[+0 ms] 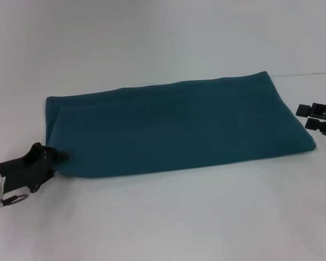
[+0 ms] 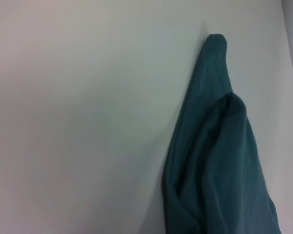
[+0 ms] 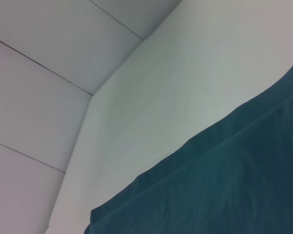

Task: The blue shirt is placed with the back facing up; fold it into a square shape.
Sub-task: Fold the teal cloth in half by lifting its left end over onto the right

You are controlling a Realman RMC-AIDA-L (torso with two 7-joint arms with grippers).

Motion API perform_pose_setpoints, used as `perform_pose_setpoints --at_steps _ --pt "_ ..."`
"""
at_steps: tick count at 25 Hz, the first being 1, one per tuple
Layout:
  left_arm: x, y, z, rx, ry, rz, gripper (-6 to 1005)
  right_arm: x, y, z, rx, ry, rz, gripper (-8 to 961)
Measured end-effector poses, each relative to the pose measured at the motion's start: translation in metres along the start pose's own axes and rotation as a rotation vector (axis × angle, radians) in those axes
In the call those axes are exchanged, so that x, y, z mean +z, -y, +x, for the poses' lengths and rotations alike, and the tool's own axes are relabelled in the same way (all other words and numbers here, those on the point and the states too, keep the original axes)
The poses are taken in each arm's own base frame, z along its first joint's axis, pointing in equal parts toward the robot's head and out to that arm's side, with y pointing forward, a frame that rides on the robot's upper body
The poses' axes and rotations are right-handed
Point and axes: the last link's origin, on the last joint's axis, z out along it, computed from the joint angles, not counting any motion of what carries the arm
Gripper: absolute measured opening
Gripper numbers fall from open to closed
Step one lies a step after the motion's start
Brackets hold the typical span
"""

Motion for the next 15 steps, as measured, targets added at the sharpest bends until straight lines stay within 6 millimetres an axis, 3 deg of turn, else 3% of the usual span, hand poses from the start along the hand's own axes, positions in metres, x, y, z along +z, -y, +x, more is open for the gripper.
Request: perform_pose_setpoints --at_steps 8,13,15 --pt "-0.002 -0.001 0.000 0.063 0.006 -0.014 107 0.000 0.000 0.000 0.001 0.000 0.000 699" --pt "-0.003 -0.007 0.001 0.169 0.000 -0.040 3 -0.002 0.003 0.002 0.008 0.003 0.007 698" --pt "-0.003 -0.009 0.001 0.199 -0.005 -0.046 6 -0.002 0.004 0.002 0.010 0.006 0.011 698"
